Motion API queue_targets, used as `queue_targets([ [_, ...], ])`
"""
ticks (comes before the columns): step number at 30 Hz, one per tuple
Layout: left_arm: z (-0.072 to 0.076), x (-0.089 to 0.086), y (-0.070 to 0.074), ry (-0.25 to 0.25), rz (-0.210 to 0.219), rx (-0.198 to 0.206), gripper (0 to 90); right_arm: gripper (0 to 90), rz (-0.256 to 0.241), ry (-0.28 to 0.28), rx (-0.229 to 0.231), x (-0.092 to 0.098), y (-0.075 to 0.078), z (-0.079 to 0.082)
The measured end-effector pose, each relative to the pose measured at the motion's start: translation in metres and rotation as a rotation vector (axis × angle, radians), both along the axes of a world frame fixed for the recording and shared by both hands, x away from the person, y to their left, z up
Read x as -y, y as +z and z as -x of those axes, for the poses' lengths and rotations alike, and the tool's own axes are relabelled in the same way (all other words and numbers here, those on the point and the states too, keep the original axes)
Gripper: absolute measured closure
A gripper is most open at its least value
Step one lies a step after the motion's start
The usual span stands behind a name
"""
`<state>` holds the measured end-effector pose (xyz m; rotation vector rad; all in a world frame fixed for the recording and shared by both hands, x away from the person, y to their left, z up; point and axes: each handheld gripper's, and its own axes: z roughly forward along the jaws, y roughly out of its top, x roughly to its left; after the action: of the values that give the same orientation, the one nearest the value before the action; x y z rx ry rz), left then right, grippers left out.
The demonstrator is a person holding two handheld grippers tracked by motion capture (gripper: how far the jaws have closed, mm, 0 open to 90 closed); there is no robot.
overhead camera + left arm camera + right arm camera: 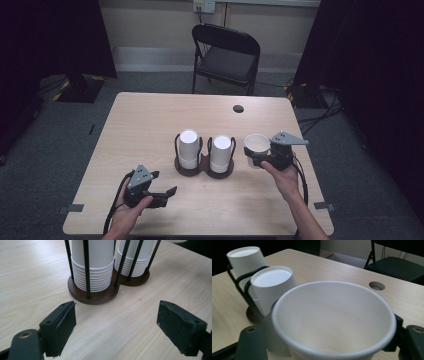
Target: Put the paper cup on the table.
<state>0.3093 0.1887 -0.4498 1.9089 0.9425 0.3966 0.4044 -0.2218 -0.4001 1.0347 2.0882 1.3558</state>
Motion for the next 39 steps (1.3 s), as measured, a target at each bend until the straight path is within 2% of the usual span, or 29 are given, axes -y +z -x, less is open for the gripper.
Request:
queue_targets([
  [3,-0.001,0.000,-0.002,0.004,0.004,-0.008,16.0,25.7,-0.005,-0.018,0.003,0.000,0.001,-0.010],
  [8,-0.001,-0.001,-0.001,0.008,0.005,0.004,16.3,25.6,-0.017,-0.044,0.013,-0.001,0.003,-0.023],
  [11,-0.001,0.000,-0.001,0.009,-0.001,0.005,16.3,25.5,-0.053,-0.046,0.028,0.001,0.006,-0.029],
  [12,-0.001,0.001,-0.001,0.014,0.008,-0.001,16.3,25.5,-0.052,-0.055,0.028,0.001,0.007,-0.031],
  [15,-0.001,0.001,0.000,0.015,-0.002,0.010,16.1,25.5,-0.045,-0.060,0.026,-0.001,0.006,-0.037],
  [17,-0.002,0.001,0.000,0.022,-0.006,0.012,16.1,25.5,-0.046,-0.070,0.020,-0.002,0.002,-0.041],
  [18,-0.002,0.001,-0.001,0.020,0.006,0.011,16.1,25.5,-0.046,-0.075,0.012,-0.003,0.000,-0.043],
  [24,-0.007,0.005,-0.001,-0.016,0.004,0.016,16.4,25.7,-0.039,-0.098,-0.013,-0.005,-0.016,-0.058],
  [27,-0.006,0.007,-0.003,-0.019,0.001,0.004,16.6,25.7,-0.045,-0.126,-0.029,-0.001,-0.023,-0.067],
  [30,-0.005,0.006,-0.002,-0.012,0.000,0.012,16.7,25.6,-0.032,-0.149,-0.040,0.002,-0.031,-0.075],
  [34,-0.004,0.004,-0.002,-0.005,-0.006,0.014,16.9,25.5,-0.045,-0.167,-0.059,0.006,-0.039,-0.083],
  [38,-0.003,0.004,-0.001,-0.004,0.000,0.013,16.9,25.6,-0.036,-0.177,-0.061,0.002,-0.045,-0.087],
  [39,-0.003,0.004,-0.001,-0.006,0.002,0.015,17.0,25.6,-0.027,-0.176,-0.048,0.000,-0.047,-0.088],
])
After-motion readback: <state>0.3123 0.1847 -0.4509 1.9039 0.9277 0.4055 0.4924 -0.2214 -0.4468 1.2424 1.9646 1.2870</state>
